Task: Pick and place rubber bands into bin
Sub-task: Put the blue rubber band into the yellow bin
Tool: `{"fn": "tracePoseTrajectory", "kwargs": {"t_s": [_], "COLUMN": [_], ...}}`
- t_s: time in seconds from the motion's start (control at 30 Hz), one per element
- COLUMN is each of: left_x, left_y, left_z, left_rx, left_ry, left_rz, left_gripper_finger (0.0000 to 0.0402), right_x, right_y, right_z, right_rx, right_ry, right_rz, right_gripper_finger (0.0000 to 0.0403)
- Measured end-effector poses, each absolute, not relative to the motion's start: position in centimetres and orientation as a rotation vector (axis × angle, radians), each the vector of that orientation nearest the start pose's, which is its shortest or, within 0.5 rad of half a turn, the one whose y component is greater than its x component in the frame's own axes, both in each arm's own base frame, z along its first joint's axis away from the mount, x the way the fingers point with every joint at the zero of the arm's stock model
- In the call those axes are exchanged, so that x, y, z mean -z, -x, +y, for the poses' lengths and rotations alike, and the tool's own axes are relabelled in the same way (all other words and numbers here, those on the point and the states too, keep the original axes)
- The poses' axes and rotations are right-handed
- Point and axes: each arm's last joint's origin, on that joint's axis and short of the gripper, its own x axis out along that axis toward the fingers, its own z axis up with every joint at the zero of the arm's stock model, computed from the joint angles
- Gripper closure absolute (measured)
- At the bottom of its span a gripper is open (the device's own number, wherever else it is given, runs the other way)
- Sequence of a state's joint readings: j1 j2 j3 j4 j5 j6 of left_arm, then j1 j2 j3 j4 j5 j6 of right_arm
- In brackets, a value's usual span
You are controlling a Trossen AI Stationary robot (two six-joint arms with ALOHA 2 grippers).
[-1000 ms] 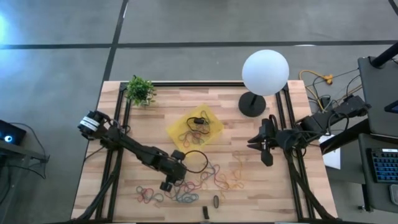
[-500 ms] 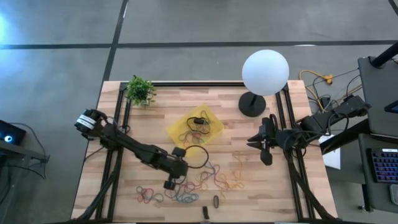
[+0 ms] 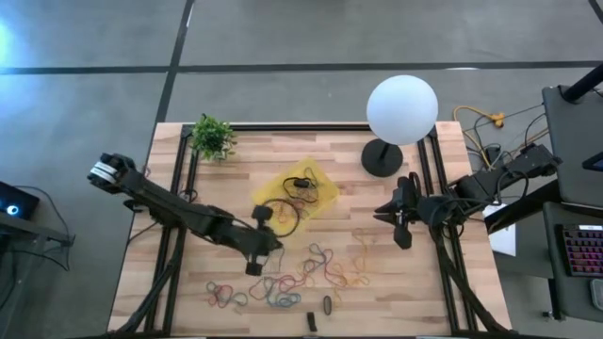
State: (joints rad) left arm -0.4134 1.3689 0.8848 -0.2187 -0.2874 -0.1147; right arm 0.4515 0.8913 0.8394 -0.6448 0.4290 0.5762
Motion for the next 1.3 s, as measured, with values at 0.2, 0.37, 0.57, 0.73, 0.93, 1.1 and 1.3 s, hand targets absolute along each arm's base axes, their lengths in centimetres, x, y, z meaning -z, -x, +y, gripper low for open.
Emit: {"fn": "tracePoseTrajectory", "kwargs": {"t_s": [0.2, 0.37, 0.57, 0.73, 0.93, 1.1, 1.3], "left_x": [-27.2, -28.3, -27.7, -26.4, -24.1, -22.5, -21.6], "left_y": [-24.8, -24.4, -25.4, -26.6, -28.1, -29.0, -29.4], "left_z": [-9.0, -6.9, -4.3, -3.0, -2.5, -2.8, -3.0], "left_rx": [-0.080, -0.237, -0.352, -0.400, -0.395, -0.325, -0.300], "left_ry": [-0.165, -0.200, -0.204, -0.204, -0.176, -0.154, -0.125], "left_rz": [0.522, 0.474, 0.513, 0.563, 0.648, 0.713, 0.744], "left_gripper_finger": [0.0401, 0.0402, 0.0402, 0.0402, 0.0402, 0.0400, 0.0349], "right_x": [-29.6, -29.7, -29.9, -30.1, -30.3, -30.3, -29.2], "right_y": [-16.2, -16.3, -16.4, -16.6, -16.7, -16.7, -16.7], "right_z": [6.5, 6.4, 6.5, 6.6, 6.6, 6.7, 6.7], "right_rx": [0.177, 0.195, 0.190, 0.182, 0.174, 0.179, 0.197], "right_ry": [-0.254, -0.252, -0.265, -0.282, -0.296, -0.319, -0.350], "right_rz": [0.601, 0.582, 0.558, 0.529, 0.504, 0.503, 0.527], "right_gripper_finger": [0.0344, 0.0344, 0.0344, 0.0344, 0.0344, 0.0344, 0.0334]}}
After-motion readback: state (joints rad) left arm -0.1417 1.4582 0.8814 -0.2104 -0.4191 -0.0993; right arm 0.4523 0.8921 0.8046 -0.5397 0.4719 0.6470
